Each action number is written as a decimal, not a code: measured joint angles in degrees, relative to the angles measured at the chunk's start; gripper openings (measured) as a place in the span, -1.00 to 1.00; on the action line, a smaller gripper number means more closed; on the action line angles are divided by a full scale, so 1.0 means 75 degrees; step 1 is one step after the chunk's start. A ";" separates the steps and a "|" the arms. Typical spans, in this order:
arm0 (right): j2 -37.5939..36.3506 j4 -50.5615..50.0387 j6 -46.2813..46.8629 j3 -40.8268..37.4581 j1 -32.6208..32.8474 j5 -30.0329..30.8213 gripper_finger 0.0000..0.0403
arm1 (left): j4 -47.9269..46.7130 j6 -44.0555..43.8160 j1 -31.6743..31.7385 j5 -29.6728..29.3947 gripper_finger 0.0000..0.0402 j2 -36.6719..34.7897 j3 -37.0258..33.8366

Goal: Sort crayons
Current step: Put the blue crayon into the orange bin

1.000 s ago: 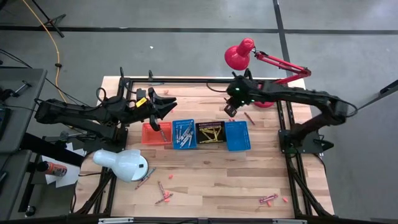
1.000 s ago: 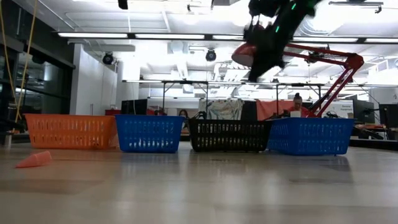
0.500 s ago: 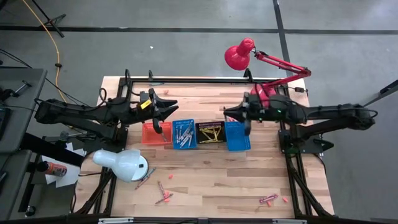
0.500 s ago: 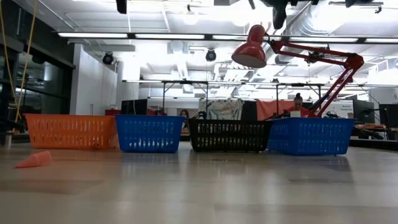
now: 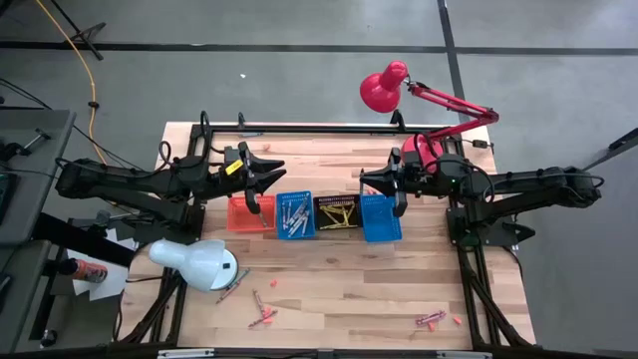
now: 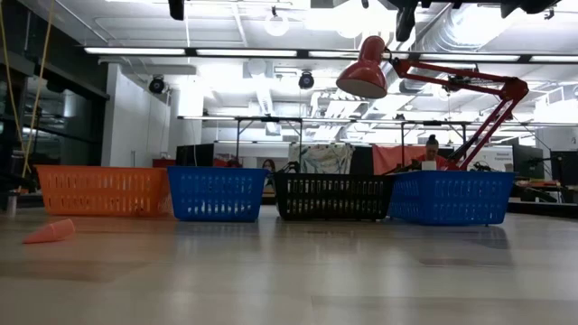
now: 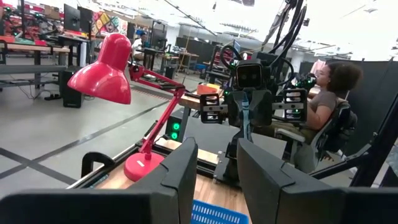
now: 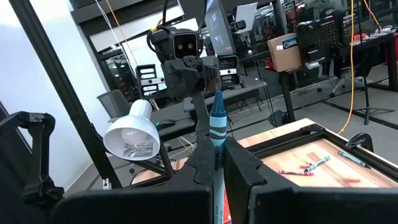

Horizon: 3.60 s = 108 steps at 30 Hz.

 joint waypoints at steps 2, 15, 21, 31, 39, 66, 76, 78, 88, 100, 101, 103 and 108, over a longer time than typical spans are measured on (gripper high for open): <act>0.0000 -0.0022 -0.0014 0.0000 0.0000 0.0000 -1.00 | 0.0006 -0.0003 0.0001 -0.0002 -0.49 0.0000 0.0000; 0.3101 0.1720 0.0181 0.0009 0.0000 0.0137 -1.00 | 0.0151 0.0000 0.0000 -0.0005 -0.49 0.0000 0.0000; 0.5528 0.4441 0.0227 0.0629 -0.0090 0.0016 -1.00 | 0.0570 0.0000 0.0000 -0.0005 -0.49 0.0000 0.0000; 0.8502 0.3603 0.0192 0.4533 -0.0230 -0.1215 -1.00 | 0.1653 0.0003 0.0003 0.0088 -0.49 0.0000 0.0000; 1.0091 0.1870 0.0379 0.6950 -0.0293 -0.1521 -1.00 | 0.1788 -0.0001 0.0003 0.0557 -0.49 0.0000 0.0000; 0.9515 -0.3661 -0.0985 0.8731 -0.1041 -0.3034 -0.20 | 0.1795 0.0023 0.0003 0.0666 -0.49 -0.0006 0.0006; 0.5926 -0.4369 -0.1546 0.4535 -0.1417 -0.2984 -0.34 | 0.1421 0.0345 0.0003 0.0634 -0.49 -0.0003 0.0006; 0.4959 -0.3517 -0.0913 0.3311 -0.1304 -0.2713 -0.37 | 0.1225 0.0419 0.0003 0.0633 -0.49 -0.0003 0.0006; 0.1846 0.1314 0.1199 -0.0067 -0.0310 -0.0286 -0.40 | 0.0229 0.0680 0.0130 0.0575 -0.49 0.0000 0.0000; 0.1276 0.1356 0.0178 0.0770 -0.0271 -0.0966 -0.40 | -0.0017 0.0326 0.0326 0.0572 -0.49 0.0000 -0.0003; 0.1276 0.1294 0.0185 0.0778 -0.0271 -0.0968 -0.40 | -0.0032 0.0279 0.0323 0.0572 -0.49 0.0000 -0.0003; 0.1287 0.1204 0.0192 0.0778 -0.0271 -0.0970 -0.40 | -0.0046 0.0271 0.0323 0.0572 -0.49 0.0000 -0.0003; 0.1285 0.0992 0.0192 0.0778 -0.0271 -0.0994 -0.40 | -0.0085 0.0011 0.0323 0.0568 -0.49 0.0002 -0.0003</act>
